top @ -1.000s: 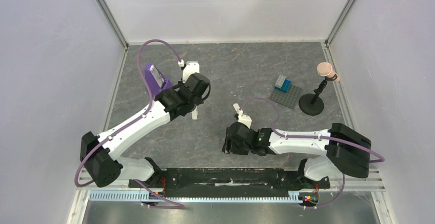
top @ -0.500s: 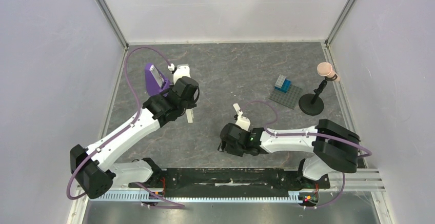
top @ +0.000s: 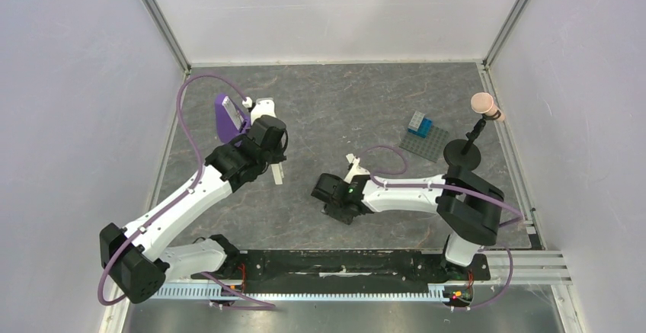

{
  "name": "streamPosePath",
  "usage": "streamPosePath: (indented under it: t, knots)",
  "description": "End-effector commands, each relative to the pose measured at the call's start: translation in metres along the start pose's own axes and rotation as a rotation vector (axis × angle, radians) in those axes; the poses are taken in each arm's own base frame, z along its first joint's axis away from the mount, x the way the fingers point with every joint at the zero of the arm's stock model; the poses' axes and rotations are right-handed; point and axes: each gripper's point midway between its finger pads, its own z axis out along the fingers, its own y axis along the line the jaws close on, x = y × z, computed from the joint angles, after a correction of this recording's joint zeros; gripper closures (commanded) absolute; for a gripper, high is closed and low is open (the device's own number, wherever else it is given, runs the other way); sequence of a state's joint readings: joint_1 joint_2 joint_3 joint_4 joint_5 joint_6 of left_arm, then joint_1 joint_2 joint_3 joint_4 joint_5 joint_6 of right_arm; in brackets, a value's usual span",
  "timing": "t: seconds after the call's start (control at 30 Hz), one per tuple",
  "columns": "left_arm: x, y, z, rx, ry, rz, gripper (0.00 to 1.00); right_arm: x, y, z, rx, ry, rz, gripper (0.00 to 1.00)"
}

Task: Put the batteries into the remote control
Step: Pick up the battery from the center of the board.

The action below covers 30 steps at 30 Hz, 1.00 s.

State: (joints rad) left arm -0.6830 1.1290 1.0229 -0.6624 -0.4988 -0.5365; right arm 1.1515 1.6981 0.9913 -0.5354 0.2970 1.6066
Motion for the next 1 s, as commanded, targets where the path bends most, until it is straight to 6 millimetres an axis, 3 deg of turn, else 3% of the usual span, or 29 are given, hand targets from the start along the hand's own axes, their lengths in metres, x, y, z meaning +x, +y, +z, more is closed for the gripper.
streamPosePath:
  t: [0.0,0.27,0.37,0.7,0.83,0.97]
  knots:
    - [-0.014,0.000,-0.005,0.039,-0.058,-0.013,0.98,-0.001,-0.018,0.008,0.150,-0.009,0.075,0.59]
    - [-0.012,0.004,-0.008,0.047,-0.057,-0.016,0.98,-0.007,-0.002,0.009,0.162,-0.026,0.167,0.57]
    - [-0.010,0.007,-0.008,0.045,-0.059,-0.023,0.98,-0.007,-0.001,0.011,0.186,-0.015,0.194,0.51]
    - [-0.007,0.009,-0.007,0.044,-0.056,-0.017,0.98,-0.021,-0.004,0.008,0.230,-0.038,0.327,0.52]
    - [-0.006,0.009,-0.007,0.043,-0.053,-0.018,0.98,-0.027,-0.003,0.010,0.242,-0.046,0.343,0.49]
    - [-0.005,0.010,-0.007,0.041,-0.052,-0.019,0.98,-0.030,-0.001,0.011,0.271,-0.051,0.333,0.52]
